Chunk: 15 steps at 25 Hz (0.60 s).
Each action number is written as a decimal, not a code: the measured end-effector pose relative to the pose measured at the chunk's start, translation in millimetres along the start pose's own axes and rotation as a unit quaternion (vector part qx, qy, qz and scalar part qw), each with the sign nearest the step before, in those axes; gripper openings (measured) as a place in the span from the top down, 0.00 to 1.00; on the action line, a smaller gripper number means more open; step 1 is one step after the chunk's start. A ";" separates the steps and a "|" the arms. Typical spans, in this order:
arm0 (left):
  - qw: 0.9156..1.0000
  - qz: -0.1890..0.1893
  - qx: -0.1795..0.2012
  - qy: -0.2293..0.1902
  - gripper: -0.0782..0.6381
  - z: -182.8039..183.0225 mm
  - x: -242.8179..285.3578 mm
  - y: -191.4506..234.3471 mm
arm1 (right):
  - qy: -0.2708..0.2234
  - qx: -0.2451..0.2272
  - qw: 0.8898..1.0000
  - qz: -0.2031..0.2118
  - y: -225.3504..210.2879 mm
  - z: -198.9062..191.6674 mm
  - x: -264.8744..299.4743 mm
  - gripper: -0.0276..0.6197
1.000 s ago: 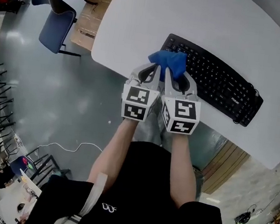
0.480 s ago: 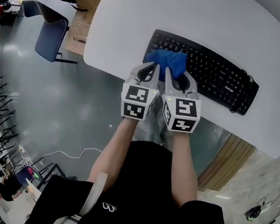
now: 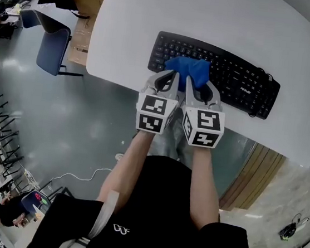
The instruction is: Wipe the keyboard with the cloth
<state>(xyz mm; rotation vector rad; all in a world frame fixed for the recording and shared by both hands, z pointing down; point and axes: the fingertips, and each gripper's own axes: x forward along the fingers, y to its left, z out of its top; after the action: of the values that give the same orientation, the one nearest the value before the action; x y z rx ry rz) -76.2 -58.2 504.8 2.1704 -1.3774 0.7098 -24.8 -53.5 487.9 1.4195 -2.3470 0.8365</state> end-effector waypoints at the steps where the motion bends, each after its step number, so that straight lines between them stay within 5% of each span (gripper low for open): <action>1: 1.000 -0.004 0.002 0.000 0.90 0.0 1.2 -4.4 | -0.001 0.002 1.000 -0.003 -3.7 -0.1 -2.9 0.84; 15: 0.998 -0.057 0.036 0.005 0.90 8.9 20.8 -70.0 | -0.020 0.032 0.998 -0.056 -58.2 -3.4 -45.4 0.84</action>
<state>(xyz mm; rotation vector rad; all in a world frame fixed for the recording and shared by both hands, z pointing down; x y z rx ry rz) -3.0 -50.9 503.6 2.2767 -1.2292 0.7357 47.7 -39.4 487.2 1.5928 -2.2642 0.8672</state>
